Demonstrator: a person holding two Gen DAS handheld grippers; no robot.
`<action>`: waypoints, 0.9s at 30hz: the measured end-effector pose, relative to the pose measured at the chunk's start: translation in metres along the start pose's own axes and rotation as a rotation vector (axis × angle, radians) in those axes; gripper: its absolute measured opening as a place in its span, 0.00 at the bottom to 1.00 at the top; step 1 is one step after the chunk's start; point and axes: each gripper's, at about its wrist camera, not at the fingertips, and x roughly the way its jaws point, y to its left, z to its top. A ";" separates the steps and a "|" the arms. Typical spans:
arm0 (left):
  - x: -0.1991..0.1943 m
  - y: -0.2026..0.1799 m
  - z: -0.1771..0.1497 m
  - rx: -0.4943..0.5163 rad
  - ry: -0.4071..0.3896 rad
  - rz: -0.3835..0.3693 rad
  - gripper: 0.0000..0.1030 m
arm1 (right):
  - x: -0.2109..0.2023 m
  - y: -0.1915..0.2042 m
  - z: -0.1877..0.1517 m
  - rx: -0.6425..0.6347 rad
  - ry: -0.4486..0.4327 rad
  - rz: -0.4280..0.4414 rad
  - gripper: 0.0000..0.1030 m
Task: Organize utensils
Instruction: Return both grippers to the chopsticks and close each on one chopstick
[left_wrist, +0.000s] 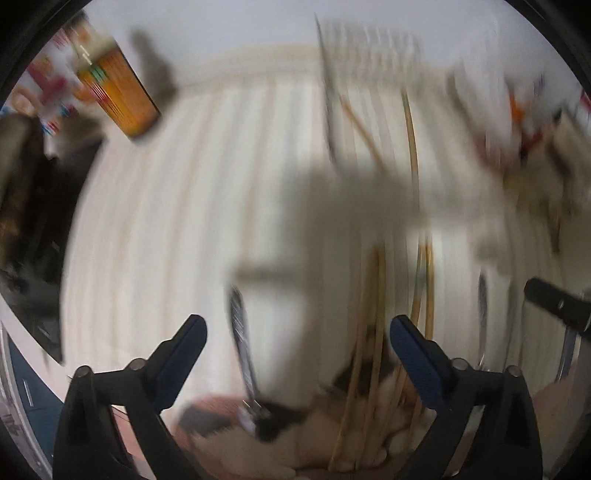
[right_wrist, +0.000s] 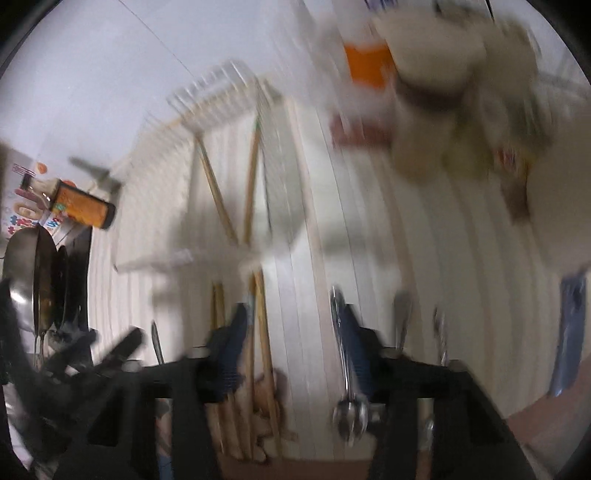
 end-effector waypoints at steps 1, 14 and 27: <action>0.011 -0.005 -0.005 0.013 0.033 -0.008 0.79 | 0.008 -0.003 -0.005 0.005 0.029 -0.002 0.34; 0.047 0.004 -0.024 0.000 0.139 -0.068 0.04 | 0.053 0.011 -0.042 -0.038 0.150 -0.022 0.34; 0.042 0.015 -0.037 -0.028 0.118 -0.073 0.05 | 0.090 0.042 -0.070 -0.235 0.182 -0.232 0.08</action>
